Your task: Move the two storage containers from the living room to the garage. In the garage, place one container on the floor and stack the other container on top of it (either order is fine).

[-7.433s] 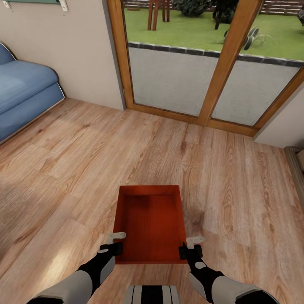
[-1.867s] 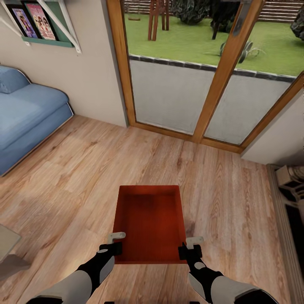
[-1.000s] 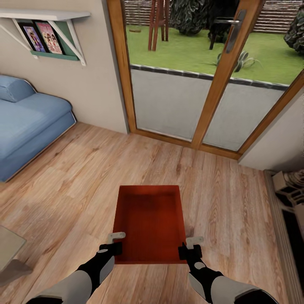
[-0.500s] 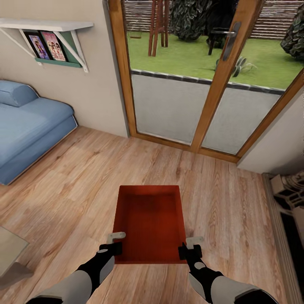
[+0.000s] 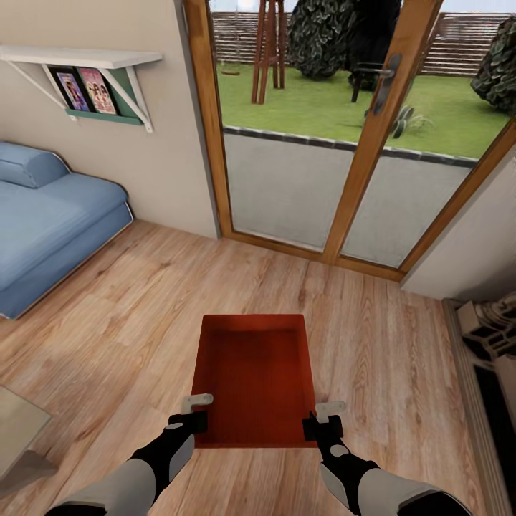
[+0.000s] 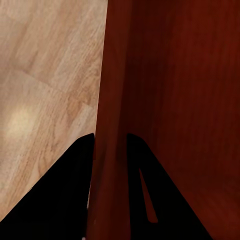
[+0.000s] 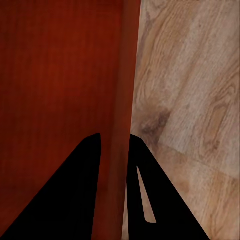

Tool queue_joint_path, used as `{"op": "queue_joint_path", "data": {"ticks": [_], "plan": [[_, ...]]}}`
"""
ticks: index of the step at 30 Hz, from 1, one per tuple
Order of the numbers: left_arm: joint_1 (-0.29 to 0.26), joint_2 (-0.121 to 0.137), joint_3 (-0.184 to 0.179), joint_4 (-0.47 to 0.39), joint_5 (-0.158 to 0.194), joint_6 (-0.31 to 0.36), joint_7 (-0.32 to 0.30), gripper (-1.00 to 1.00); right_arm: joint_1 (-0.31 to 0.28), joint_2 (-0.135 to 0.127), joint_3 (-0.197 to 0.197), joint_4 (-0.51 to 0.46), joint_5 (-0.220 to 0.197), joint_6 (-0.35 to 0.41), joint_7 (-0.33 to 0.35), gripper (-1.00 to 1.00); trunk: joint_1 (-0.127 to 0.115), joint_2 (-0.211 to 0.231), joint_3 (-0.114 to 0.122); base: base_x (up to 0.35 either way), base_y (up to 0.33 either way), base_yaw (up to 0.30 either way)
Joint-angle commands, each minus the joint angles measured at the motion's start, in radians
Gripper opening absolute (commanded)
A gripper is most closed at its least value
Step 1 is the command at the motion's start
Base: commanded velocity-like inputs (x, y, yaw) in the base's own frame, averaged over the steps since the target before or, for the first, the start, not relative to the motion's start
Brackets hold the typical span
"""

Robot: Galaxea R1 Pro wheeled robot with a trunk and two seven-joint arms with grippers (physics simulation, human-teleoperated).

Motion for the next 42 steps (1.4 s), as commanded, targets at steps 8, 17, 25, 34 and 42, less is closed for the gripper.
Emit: {"op": "queue_joint_path", "data": {"ticks": [8, 17, 25, 34, 42], "plan": [[0.000, 0.009, 0.007, 0.002, 0.007, 0.002, 0.019, -1.00, -0.001, -0.001, -0.036, -0.002, 0.000, -0.012, -0.002, -1.00, 0.000, -0.001, 0.008, 0.000, 0.000, 0.000], [0.000, 0.009, 0.007, 0.002, 0.006, 0.003, 0.019, -1.00, -0.001, -0.001, -0.036, -0.002, 0.000, -0.012, -0.002, -1.00, 0.000, -0.001, 0.016, 0.000, 0.000, 0.000], [0.000, 0.009, 0.006, 0.002, 0.006, 0.003, 0.019, -1.00, -0.001, -0.001, -0.035, -0.002, 0.000, -0.012, -0.002, -1.00, 0.000, -0.001, 0.025, 0.000, 0.000, 0.000], [0.000, 0.009, 0.006, 0.002, 0.006, 0.003, 0.019, -1.00, -0.001, 0.001, -0.035, -0.002, 0.001, -0.011, -0.003, -1.00, 0.000, -0.001, 0.026, 0.000, 0.000, 0.000], [0.000, 0.008, 0.006, 0.002, 0.006, 0.003, 0.019, -1.00, -0.001, 0.001, -0.035, -0.002, 0.001, -0.011, -0.003, -1.00, 0.000, -0.001, 0.035, 0.000, 0.000, 0.000]]}}
